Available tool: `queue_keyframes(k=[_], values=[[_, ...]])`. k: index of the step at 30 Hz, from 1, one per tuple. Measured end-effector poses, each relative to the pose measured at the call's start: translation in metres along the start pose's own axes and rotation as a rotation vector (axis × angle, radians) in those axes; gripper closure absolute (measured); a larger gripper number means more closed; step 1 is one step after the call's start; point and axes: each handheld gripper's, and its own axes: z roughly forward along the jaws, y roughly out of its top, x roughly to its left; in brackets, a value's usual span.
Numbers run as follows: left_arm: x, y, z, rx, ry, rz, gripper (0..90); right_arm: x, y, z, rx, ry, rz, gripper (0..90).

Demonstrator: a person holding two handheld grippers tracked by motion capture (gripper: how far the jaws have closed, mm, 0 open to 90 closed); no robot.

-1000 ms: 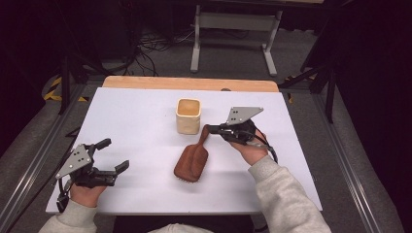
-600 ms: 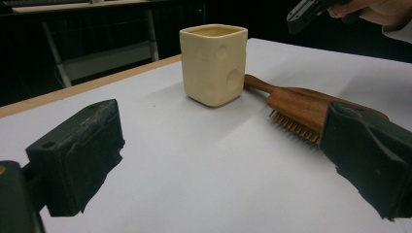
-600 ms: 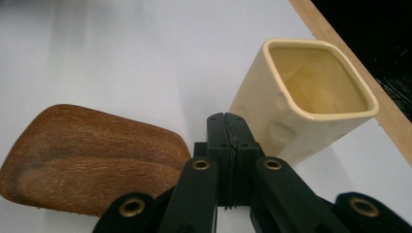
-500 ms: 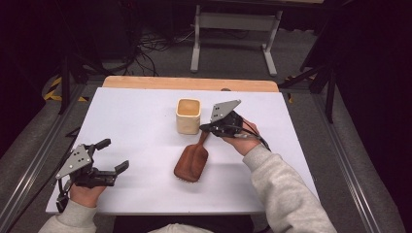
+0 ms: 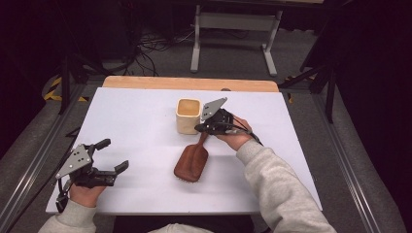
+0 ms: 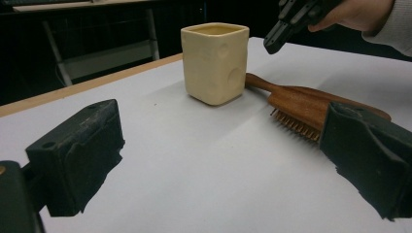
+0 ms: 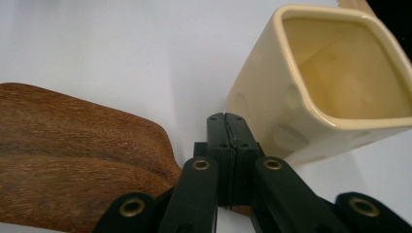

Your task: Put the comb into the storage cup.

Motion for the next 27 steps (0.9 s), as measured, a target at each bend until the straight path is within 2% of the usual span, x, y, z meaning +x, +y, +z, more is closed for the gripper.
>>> queue_keyframes(k=[5, 10, 13, 27], values=[[0.001, 0.0, 0.0, 0.006, 0.005, -0.002, 3.2, -0.001, -0.001, 0.012, 0.032, 0.007, -0.008, 89.9], [0.0, 0.0, 0.0, 0.005, 0.002, -0.005, 3.1, -0.004, -0.004, 0.02, 0.051, 0.011, 0.005, 89.9], [0.0, 0.0, 0.0, 0.004, 0.002, -0.006, 3.2, -0.007, -0.008, 0.028, 0.084, 0.019, 0.005, 89.9], [0.001, -0.001, 0.001, 0.009, -0.003, -0.005, 3.2, -0.011, -0.015, 0.045, 0.142, 0.043, 0.016, 90.0]])
